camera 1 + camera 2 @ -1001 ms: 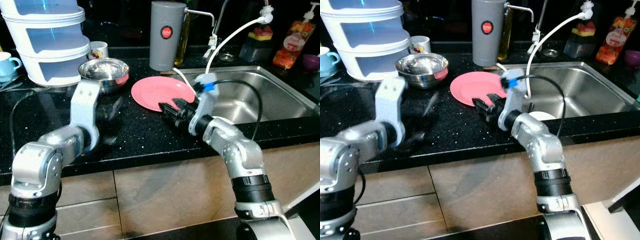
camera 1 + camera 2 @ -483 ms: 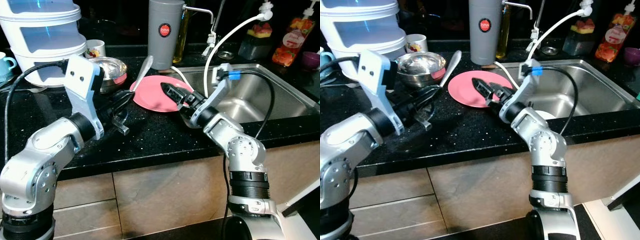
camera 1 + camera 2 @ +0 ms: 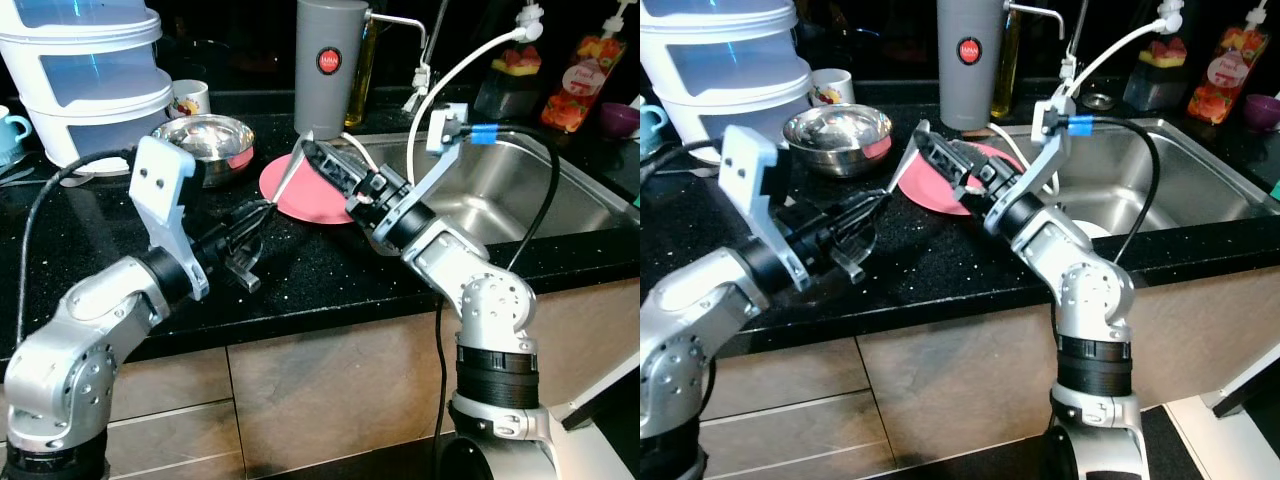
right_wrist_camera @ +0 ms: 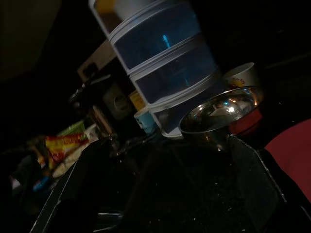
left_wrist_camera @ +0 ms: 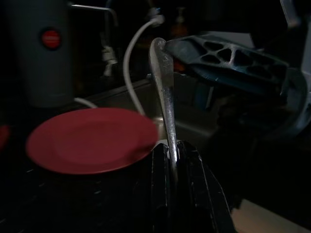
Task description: Kitchen organization
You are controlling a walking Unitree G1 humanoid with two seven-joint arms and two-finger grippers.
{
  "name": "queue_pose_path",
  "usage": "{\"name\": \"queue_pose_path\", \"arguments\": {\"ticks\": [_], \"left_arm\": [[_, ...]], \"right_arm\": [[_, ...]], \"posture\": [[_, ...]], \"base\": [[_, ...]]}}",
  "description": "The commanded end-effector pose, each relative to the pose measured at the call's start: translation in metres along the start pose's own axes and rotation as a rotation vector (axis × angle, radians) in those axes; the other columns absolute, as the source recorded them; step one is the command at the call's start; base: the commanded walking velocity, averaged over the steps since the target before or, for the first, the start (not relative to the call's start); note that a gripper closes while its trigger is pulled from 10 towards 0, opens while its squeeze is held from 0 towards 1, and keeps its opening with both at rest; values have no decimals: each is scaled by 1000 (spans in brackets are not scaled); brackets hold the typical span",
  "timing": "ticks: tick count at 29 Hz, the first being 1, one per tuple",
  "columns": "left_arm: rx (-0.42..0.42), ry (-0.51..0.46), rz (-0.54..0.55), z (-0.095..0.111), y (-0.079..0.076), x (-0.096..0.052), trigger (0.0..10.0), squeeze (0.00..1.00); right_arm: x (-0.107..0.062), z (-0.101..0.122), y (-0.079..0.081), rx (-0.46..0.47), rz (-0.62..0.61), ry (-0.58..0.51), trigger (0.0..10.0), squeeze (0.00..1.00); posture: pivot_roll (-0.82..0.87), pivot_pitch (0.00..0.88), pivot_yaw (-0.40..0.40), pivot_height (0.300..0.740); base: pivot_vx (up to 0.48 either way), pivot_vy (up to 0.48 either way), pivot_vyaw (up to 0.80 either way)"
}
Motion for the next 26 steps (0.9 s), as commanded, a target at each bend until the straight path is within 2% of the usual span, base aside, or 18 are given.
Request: {"name": "queue_pose_path", "arguments": {"ticks": [1, 11, 12, 17, 26], "left_arm": [[-4, -1, -26, -5, -3, 1, 0, 0], [29, 19, -60, -12, -7, 3, 0, 0], [31, 16, -59, -12, -7, 3, 0, 0], [40, 8, -58, -11, -7, 2, 0, 0], [46, 9, -63, -12, -8, 1, 0, 0]], "right_arm": [[1, -4, 10, -59, 23, 34, 10000, 0], [0, -8, 10, -78, 6, 54, 9843, 0], [-1, -9, 7, -73, -7, 58, 0, 0], [-1, -9, 1, -52, -38, 50, 0, 0], [-1, -8, 1, -21, -46, 34, 0, 0]], "posture": [[-36, 75, -36, 740], [-33, 56, -36, 740], [-33, 54, -37, 740], [-30, 46, -41, 740], [-26, 37, -42, 740]], "base": [[0, 0, 0], [0, 0, 0], [0, 0, 0], [0, 0, 0], [0, 0, 0]]}}
Point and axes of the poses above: a point about 5 cm out from each wrist's last joint towards the gripper, its own x axis pointing out of the wrist towards the gripper, its own z axis along the axis of the wrist's last joint, y = z × x, the point moved 6 cm from there along x, pointing out of the wrist towards the gripper, and after that the axes turned 1 degree about -x, right-handed, at the moved point
